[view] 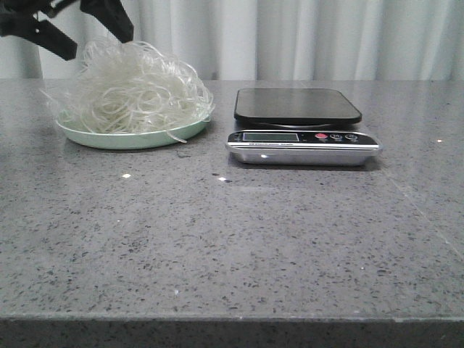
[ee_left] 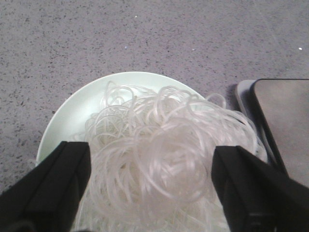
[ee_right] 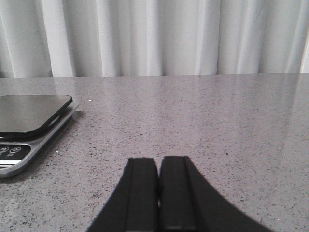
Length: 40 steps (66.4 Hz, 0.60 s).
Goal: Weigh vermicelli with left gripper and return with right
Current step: 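Lower the left gripper onto the vermicelli pile and close on it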
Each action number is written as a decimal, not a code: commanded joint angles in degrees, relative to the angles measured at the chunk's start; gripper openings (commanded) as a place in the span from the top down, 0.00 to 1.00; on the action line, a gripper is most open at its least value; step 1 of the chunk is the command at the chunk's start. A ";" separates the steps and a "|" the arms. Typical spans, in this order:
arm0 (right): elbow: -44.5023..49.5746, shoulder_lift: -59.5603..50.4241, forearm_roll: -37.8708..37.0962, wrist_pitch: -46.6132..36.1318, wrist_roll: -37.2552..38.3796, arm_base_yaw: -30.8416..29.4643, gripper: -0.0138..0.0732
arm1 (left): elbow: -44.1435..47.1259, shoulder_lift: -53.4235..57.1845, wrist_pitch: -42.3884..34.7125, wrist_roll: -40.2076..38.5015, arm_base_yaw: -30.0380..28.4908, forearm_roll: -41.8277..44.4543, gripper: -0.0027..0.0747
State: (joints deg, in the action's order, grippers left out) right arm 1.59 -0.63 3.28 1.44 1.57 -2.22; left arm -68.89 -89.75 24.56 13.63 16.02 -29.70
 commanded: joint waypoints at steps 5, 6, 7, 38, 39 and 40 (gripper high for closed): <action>-0.45 -0.83 -0.58 -4.19 -0.03 -0.22 0.67 | -2.02 -0.79 -5.77 0.06 2.28 -1.95 0.23; -0.45 -0.83 -0.58 -4.14 -0.03 -0.22 0.67 | -2.02 -1.14 -5.91 0.06 2.46 -1.95 0.23; -0.45 -0.83 -0.58 -4.14 -0.03 -0.22 0.67 | -2.02 -1.60 -5.92 0.06 2.64 -1.95 0.23; -0.45 -0.83 -0.58 -4.14 -0.03 -0.22 0.67 | -2.02 -5.44 -5.58 0.06 3.64 -1.95 0.60; -0.45 -0.83 -0.58 -4.14 -0.03 -0.22 0.67 | -2.02 -5.44 -5.82 0.06 3.64 -1.95 0.64; -0.45 -0.83 -0.58 -4.14 -0.03 -0.22 0.67 | -2.02 -5.44 -5.82 0.06 3.64 -1.95 0.65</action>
State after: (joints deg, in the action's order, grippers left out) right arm 1.59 -0.63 3.28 1.55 1.57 -2.22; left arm -69.33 -96.85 20.64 13.63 19.28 -30.74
